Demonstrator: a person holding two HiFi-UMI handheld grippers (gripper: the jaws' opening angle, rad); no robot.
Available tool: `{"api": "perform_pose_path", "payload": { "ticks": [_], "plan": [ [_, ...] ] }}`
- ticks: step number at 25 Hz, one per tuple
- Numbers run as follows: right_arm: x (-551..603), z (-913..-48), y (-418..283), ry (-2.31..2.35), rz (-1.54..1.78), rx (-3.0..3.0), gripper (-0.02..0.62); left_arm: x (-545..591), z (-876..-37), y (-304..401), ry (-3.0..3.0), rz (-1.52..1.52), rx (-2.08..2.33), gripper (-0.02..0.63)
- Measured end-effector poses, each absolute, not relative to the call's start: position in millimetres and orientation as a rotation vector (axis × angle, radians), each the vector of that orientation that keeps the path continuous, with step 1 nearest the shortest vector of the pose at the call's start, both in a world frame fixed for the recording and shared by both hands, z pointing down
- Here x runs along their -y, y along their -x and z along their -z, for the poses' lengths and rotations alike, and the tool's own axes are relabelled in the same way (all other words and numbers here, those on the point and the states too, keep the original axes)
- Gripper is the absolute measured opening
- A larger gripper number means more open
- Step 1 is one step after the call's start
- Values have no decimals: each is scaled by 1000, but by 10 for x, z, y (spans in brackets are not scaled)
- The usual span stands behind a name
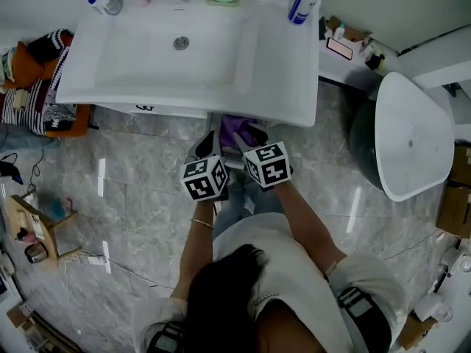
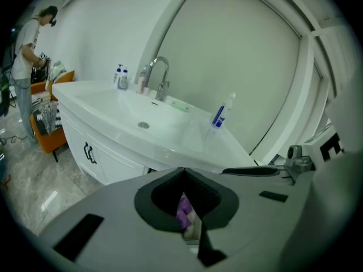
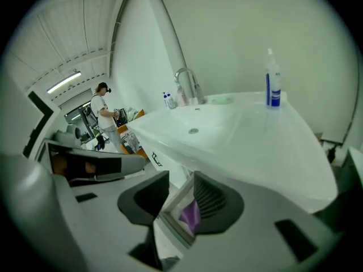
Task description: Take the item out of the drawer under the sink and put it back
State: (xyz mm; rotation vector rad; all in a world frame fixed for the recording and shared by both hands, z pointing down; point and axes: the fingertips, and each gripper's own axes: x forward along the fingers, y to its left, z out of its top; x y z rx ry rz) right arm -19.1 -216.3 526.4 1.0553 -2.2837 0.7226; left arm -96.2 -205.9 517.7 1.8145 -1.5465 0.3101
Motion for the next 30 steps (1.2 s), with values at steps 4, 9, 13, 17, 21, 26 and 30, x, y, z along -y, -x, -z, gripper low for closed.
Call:
{"api": "perform_pose_path", "payload": {
  "ticks": [4,9,13,17,21,26,30],
  "plan": [
    [2183,-4901,124,-1124,-650,2328,77,1993,-4869,896,-1882,-313,1550,5],
    [2191,-4682,130,-1127,-621,2362,50,2008,-4573,828,-1933,-267,1589,6],
    [2178,-4459,164,-1151,-540,2404,24,2028,-4426,764,-1976,-236,1584,5],
    [2090,-4284,226,-1155,-507,2433,15,1994,-4271,771,-2004,-193,1613,5],
    [2027,-4176,250,-1170,-464,2431,15,1951,-4206,803,-2003,-153,1625,6],
    [1956,-4164,228,-1199,-454,2421,15,1867,-4137,831,-2043,-117,1639,5],
    [1938,-4181,223,-1210,-468,2414,15,1853,-4106,905,-2039,-112,1654,3]
  ]
}}
